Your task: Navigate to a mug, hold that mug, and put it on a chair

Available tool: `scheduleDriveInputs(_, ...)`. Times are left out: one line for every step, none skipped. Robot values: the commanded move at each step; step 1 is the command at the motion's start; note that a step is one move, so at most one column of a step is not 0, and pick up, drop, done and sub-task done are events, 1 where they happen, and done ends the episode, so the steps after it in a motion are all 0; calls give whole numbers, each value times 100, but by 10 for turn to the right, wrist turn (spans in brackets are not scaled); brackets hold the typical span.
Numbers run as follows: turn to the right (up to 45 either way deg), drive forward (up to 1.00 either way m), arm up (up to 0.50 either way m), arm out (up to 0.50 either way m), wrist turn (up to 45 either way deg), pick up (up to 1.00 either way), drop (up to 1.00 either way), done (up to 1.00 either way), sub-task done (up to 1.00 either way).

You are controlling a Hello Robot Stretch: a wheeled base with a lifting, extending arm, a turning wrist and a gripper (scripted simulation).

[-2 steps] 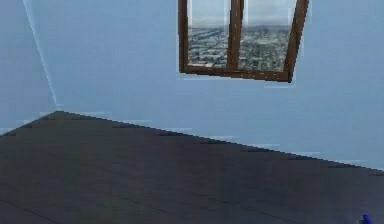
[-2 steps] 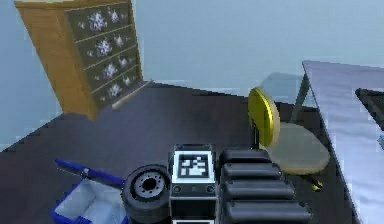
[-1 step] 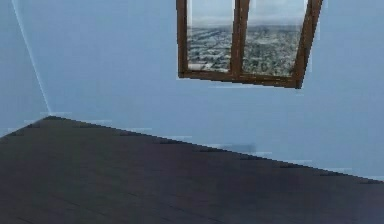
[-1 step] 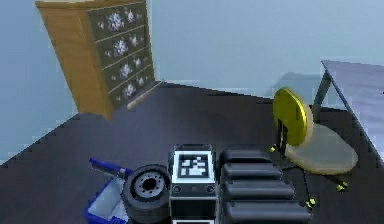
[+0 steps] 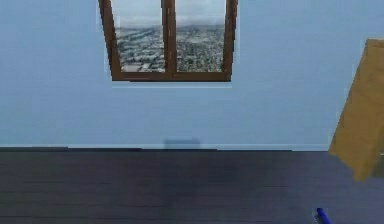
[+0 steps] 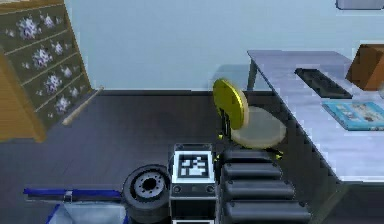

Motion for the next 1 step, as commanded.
scheduleDriveInputs(0,95,0,0,0,0,0,0,0)
